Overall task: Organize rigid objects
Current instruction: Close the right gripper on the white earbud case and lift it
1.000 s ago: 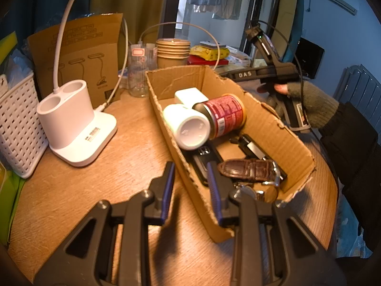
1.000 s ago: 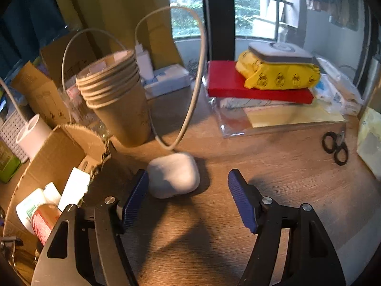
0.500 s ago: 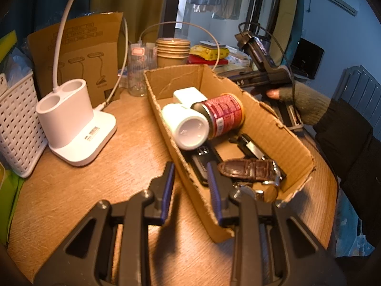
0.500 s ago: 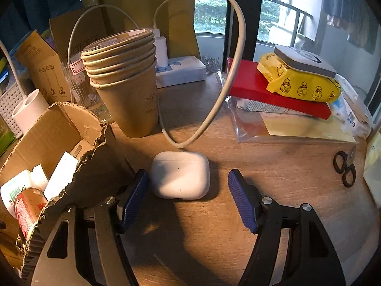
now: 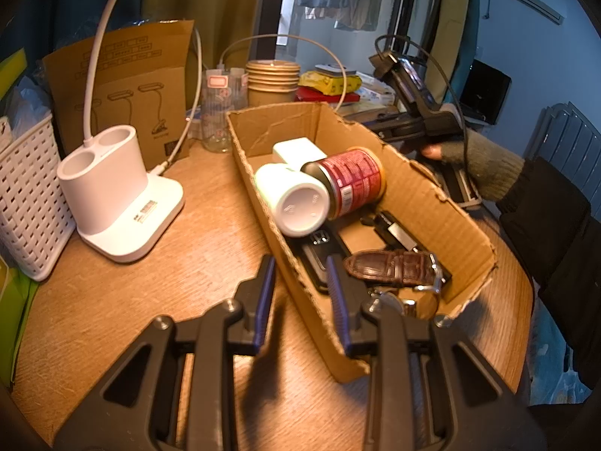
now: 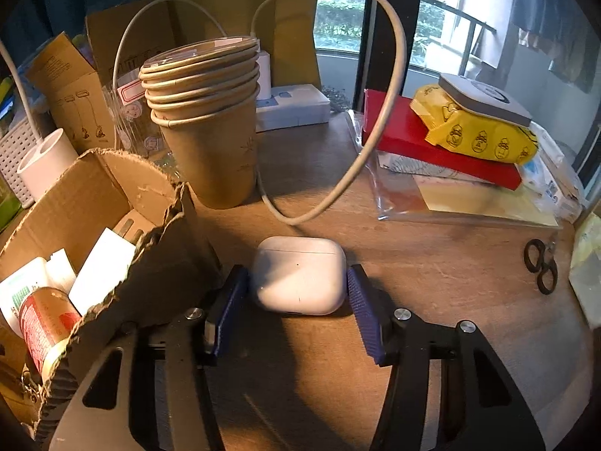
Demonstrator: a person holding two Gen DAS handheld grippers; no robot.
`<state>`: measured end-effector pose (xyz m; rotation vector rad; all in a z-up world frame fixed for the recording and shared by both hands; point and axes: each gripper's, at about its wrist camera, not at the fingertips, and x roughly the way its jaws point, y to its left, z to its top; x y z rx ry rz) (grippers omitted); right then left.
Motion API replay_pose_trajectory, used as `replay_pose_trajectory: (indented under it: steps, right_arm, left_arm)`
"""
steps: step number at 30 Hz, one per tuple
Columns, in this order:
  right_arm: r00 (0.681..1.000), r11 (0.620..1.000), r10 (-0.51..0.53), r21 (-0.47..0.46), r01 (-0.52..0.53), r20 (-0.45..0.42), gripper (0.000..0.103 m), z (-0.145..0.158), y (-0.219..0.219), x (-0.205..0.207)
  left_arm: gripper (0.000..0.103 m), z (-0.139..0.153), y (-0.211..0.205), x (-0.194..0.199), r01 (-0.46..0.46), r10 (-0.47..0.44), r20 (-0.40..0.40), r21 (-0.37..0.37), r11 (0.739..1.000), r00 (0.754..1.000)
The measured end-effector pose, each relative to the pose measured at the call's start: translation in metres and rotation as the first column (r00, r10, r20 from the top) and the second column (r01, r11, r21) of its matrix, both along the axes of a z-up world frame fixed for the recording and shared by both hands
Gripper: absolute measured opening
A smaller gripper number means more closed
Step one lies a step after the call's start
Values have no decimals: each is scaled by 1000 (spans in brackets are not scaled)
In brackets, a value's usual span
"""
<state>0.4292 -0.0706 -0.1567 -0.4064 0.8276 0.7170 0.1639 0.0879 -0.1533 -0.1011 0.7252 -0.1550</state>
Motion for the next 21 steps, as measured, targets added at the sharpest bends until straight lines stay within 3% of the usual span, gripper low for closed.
replay_pose_trajectory:
  steps: [9,21]
  right_arm:
    - [998,999,-48,-3,48,50,57,13,-13,-18]
    - [987,996,-77,62,69,140,57,59,-35,-65]
  left_arm:
    - [30,0,0,0,-1,1,1,2,1000,1000]
    - [30,1,1,0,-1,1,1,3,1000,1000]
